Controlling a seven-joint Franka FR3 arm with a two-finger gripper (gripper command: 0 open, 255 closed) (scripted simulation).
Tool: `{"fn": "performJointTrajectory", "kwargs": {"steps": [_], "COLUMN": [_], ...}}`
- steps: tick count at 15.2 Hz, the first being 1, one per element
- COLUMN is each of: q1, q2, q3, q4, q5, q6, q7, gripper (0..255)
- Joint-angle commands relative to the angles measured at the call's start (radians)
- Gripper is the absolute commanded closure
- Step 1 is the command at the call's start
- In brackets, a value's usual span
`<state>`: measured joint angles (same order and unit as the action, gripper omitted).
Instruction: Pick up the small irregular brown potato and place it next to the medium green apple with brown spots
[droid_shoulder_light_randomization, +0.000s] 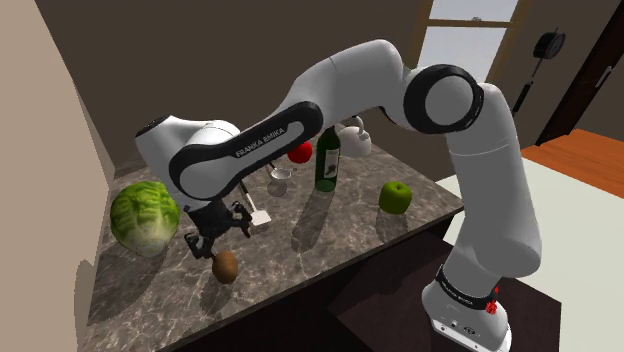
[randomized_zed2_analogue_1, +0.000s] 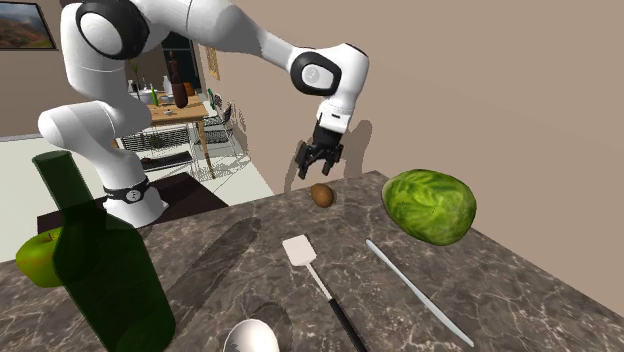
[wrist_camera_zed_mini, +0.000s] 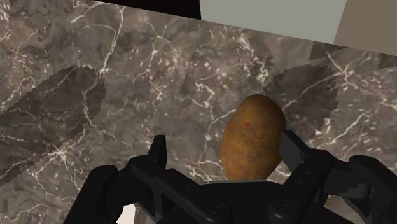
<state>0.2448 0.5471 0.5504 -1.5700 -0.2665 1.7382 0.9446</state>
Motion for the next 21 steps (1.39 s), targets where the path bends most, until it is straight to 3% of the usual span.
{"fn": "performJointTrajectory", "kwargs": {"steps": [1, 3, 11, 18, 19, 21], "q1": [0.056, 0.105, 0.085, 0.085, 0.085, 0.085], "q2": [0.102, 0.193, 0.190, 0.190, 0.190, 0.190], "q3": [-0.022, -0.044, -0.049, -0.049, -0.049, -0.049], "q4": [0.122, 0.242, 0.133, 0.133, 0.133, 0.133], "q5": [-0.037, -0.063, -0.071, -0.071, -0.071, -0.071], "q6": [-0.039, -0.079, 0.022, 0.022, 0.022, 0.022], "q7": [0.036, 0.054, 0.066, 0.066, 0.066, 0.066], "gripper": [0, 0, 0, 0, 255, 255]}}
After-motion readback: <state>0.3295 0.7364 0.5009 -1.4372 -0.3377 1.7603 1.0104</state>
